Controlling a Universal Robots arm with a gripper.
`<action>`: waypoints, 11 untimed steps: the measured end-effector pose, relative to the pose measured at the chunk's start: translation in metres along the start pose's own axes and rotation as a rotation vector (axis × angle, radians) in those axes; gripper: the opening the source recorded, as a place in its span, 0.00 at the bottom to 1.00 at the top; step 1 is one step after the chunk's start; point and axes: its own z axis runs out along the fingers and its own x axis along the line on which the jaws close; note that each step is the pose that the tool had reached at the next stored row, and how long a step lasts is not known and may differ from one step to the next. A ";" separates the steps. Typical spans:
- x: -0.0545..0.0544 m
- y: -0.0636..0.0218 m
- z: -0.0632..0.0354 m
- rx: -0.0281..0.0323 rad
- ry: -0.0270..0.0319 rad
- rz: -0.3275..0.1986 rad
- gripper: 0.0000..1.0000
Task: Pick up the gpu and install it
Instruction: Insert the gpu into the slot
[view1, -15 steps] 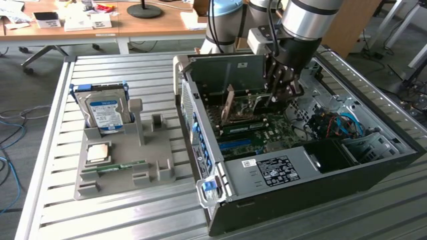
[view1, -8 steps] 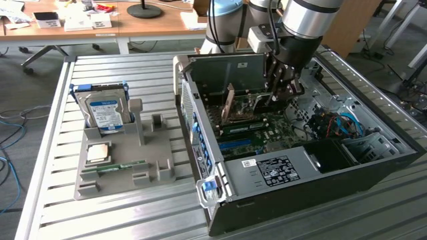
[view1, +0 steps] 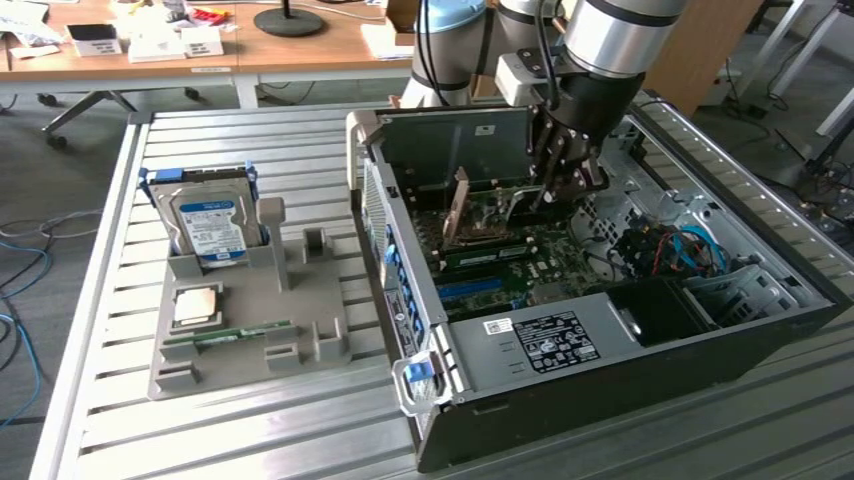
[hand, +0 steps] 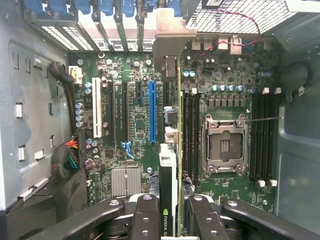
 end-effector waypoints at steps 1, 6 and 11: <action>0.000 0.0000 0.0002 0.0001 0.0001 0.000 0.27; 0.002 0.0003 0.0036 0.0026 0.0000 0.000 0.27; 0.003 0.0002 0.0055 0.0028 0.0044 -0.001 0.27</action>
